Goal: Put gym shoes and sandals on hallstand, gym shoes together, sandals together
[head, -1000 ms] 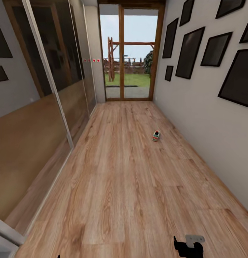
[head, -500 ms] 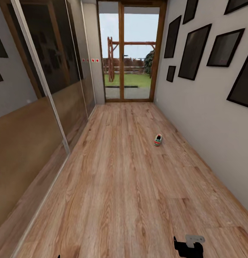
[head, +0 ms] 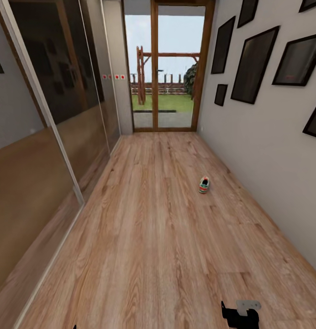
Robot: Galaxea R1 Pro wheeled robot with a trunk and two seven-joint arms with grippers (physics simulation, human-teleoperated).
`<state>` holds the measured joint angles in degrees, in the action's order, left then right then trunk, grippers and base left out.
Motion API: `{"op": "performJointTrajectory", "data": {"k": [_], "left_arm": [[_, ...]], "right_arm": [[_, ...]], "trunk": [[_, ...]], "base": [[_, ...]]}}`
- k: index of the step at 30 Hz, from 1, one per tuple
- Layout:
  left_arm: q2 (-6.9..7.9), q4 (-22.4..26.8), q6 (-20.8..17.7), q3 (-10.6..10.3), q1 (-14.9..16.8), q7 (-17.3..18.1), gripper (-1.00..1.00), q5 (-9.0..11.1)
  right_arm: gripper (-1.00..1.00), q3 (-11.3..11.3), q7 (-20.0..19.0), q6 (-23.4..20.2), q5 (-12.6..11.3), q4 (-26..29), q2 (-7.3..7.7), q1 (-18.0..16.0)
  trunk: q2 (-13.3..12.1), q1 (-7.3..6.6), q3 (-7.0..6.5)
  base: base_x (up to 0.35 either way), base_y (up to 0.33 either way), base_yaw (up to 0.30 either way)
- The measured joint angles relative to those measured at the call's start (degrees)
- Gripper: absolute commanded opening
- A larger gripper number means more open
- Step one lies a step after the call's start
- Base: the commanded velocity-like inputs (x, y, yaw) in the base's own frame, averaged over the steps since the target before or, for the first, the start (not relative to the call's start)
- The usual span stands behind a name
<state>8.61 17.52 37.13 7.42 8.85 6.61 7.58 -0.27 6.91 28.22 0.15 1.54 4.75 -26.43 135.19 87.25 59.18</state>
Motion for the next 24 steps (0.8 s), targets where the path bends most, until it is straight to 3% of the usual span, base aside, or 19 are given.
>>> {"op": "performJointTrajectory", "data": {"k": [24], "left_arm": [[0.0, -0.1, 0.0, 0.0, 0.0, 0.0, 1.0, 0.0]], "right_arm": [[1.0, 0.0, 0.0, 0.0, 0.0, 0.0, 0.0, 0.0]], "trunk": [[0.0, 0.0, 0.0]], "base": [[0.339, 0.0, 0.0]]}}
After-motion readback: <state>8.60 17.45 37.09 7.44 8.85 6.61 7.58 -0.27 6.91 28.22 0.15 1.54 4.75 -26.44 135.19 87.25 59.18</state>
